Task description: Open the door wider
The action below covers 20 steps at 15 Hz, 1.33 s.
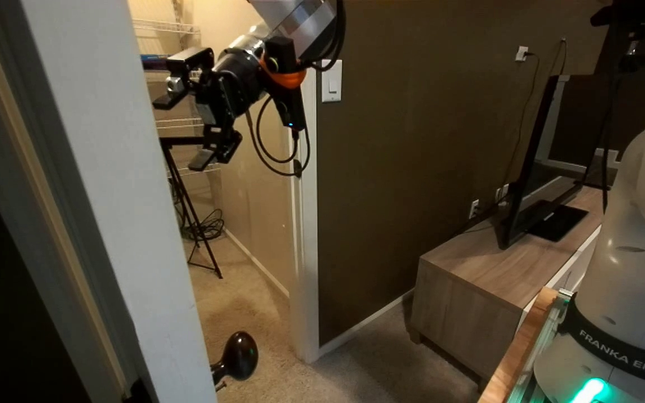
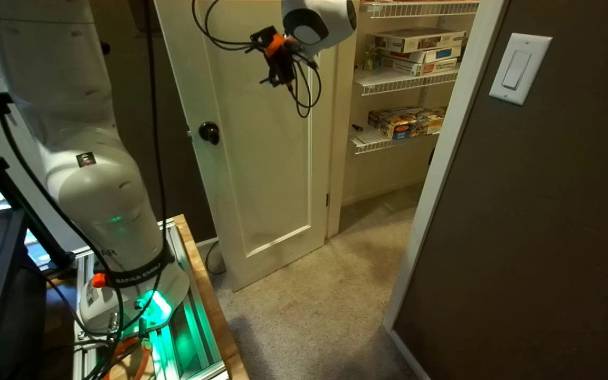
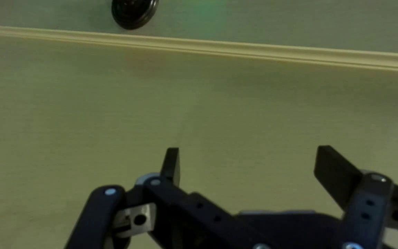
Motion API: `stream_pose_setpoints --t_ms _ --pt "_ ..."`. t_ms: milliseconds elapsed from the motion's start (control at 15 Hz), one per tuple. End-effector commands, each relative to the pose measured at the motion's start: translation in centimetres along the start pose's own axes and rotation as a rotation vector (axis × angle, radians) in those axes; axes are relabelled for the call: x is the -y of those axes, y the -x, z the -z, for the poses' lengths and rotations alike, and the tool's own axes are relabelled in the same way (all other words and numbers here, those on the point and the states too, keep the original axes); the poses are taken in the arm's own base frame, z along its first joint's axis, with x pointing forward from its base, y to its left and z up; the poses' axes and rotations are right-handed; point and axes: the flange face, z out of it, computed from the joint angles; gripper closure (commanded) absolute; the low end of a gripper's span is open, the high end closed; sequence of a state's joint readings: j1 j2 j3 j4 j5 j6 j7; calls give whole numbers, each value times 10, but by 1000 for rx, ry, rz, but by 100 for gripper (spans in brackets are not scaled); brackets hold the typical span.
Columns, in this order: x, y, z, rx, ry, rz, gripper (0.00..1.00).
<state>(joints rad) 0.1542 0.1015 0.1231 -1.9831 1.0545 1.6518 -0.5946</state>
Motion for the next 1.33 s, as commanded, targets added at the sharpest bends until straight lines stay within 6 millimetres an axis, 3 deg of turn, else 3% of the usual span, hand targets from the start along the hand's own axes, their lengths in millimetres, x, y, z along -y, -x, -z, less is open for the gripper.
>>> stream_pose_setpoints --t_ms 0,200,400,800,867,1067,1267 --pt "16 48 6 -58 131 -129 0" --pt "27 76 13 -104 221 -223 0" --pt "46 109 33 -169 324 -287 0" --pt "106 168 97 -300 588 -364 0" --pt "91 142 84 -259 509 -331 0" --pt "112 161 99 -304 567 -336 0" --pt "110 163 98 -302 569 -343 0"
